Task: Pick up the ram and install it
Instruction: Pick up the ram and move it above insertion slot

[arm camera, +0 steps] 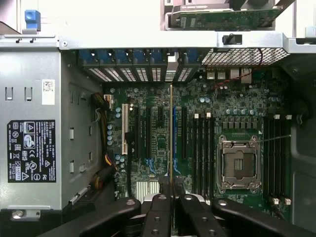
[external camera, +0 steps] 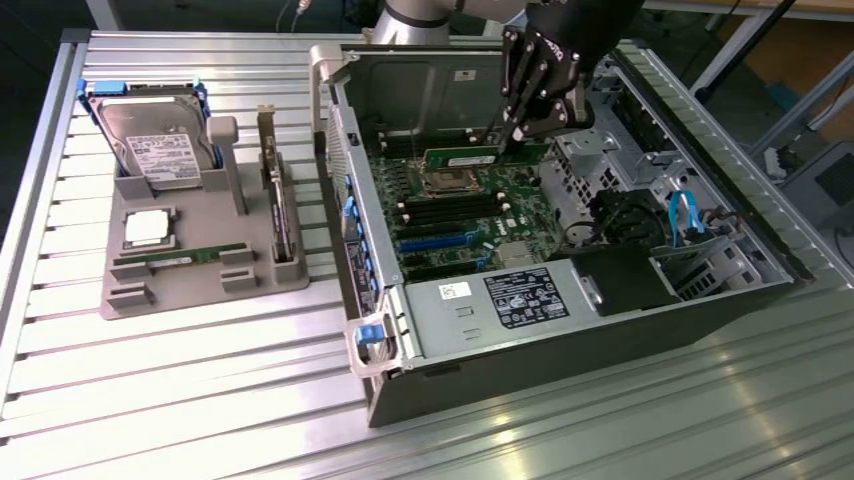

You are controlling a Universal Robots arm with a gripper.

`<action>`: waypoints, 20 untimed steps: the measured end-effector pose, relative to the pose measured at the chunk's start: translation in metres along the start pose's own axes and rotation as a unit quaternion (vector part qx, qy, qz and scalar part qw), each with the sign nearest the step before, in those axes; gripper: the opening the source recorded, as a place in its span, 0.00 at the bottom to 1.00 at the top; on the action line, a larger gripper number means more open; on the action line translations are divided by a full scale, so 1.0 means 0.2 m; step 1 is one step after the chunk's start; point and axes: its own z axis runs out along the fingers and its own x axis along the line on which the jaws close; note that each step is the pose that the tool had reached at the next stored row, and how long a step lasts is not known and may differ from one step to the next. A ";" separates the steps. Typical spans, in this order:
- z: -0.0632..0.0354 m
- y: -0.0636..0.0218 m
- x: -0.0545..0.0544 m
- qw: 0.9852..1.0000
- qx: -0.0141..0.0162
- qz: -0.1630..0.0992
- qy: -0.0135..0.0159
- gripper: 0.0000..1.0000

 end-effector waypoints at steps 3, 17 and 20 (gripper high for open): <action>0.008 -0.001 0.00 1.000 0.000 0.000 0.000 0.12; 0.052 -0.003 0.00 1.000 0.000 0.000 0.000 0.12; 0.053 -0.003 -0.01 1.000 0.000 0.000 0.000 0.12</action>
